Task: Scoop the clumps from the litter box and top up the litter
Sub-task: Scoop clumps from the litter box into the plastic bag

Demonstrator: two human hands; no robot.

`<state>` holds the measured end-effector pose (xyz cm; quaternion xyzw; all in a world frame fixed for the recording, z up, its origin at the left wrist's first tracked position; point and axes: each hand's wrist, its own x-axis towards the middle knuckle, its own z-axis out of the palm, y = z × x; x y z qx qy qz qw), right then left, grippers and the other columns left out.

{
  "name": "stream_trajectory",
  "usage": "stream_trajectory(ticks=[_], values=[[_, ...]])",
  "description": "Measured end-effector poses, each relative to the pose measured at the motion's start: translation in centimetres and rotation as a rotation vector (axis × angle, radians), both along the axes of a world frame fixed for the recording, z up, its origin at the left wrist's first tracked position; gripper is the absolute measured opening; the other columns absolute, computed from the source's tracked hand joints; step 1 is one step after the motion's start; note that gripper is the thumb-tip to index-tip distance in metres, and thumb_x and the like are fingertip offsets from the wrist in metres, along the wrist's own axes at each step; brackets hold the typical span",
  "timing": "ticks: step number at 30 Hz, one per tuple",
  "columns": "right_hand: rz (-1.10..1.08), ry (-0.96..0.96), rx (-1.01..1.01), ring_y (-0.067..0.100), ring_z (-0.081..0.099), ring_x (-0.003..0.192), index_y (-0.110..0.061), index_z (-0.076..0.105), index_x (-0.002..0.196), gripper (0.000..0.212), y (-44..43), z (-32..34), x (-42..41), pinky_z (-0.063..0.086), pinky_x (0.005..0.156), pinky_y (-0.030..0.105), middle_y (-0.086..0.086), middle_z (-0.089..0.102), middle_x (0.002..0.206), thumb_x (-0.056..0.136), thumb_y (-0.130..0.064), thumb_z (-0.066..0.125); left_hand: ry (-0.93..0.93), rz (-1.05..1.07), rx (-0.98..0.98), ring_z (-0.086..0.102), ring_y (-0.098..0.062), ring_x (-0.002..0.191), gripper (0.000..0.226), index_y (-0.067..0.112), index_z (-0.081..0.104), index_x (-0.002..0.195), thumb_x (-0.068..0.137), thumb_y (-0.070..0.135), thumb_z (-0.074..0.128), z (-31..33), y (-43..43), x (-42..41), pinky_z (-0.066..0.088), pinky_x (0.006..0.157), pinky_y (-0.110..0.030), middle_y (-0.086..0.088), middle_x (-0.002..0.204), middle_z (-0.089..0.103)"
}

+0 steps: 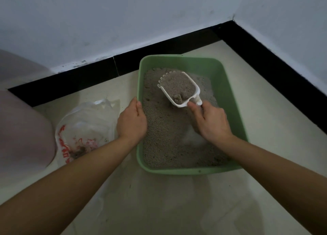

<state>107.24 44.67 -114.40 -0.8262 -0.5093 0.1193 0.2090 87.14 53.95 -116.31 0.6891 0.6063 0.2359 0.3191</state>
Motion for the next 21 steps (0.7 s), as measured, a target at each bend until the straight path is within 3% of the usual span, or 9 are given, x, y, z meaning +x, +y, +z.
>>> stream_trajectory(ticks=[4,9,12,17,21], values=[[-0.023,-0.035,0.017,0.029,0.051,0.064,-0.025,0.038,0.072,0.046,-2.4,1.5,0.2,0.032,0.059,0.034,0.0,0.048,0.063,0.096,-0.064,0.034,0.066,-0.021,0.008,0.06,-0.034,0.097,0.039,0.018,0.049,0.131,0.105,0.033,0.025,0.4,-0.2,0.1,0.046,0.079,-0.037,-0.011,0.109,0.065],[0.017,-0.061,0.034,0.017,0.048,0.056,-0.023,0.043,0.073,0.047,-5.9,3.7,0.9,0.03,0.053,0.032,-0.005,0.047,0.06,0.096,-0.064,0.036,0.121,-0.019,-0.033,0.058,-0.037,0.105,0.043,0.014,0.044,0.136,0.105,0.034,0.022,1.3,-1.8,-0.1,0.045,0.086,-0.04,-0.017,0.12,0.062],[0.032,-0.078,-0.02,0.023,0.049,0.057,-0.021,0.039,0.069,0.048,-8.7,4.2,1.2,0.03,0.054,0.033,-0.002,0.047,0.059,0.096,-0.061,0.041,0.13,-0.03,-0.059,0.059,-0.038,0.101,0.043,0.012,0.041,0.136,0.104,0.033,0.023,1.0,-3.6,-0.5,0.048,0.085,-0.044,-0.02,0.115,0.062],[-0.011,-0.044,-0.062,0.03,0.054,0.066,-0.019,0.041,0.069,0.051,-12.6,4.1,2.5,0.034,0.056,0.034,0.004,0.053,0.064,0.092,-0.064,0.041,0.143,-0.025,-0.088,0.053,-0.041,0.115,0.048,0.012,0.024,0.15,0.105,0.028,0.025,0.6,-7.0,-1.5,0.044,0.093,-0.044,-0.022,0.131,0.054],[-0.067,-0.024,-0.057,0.029,0.055,0.066,-0.016,0.044,0.07,0.053,-13.4,4.5,3.7,0.032,0.056,0.034,0.004,0.053,0.063,0.093,-0.064,0.043,0.164,-0.017,-0.074,0.053,-0.044,0.115,0.048,0.012,0.02,0.151,0.105,0.028,0.024,0.8,-7.9,-1.5,0.043,0.092,-0.045,-0.025,0.132,0.052]])
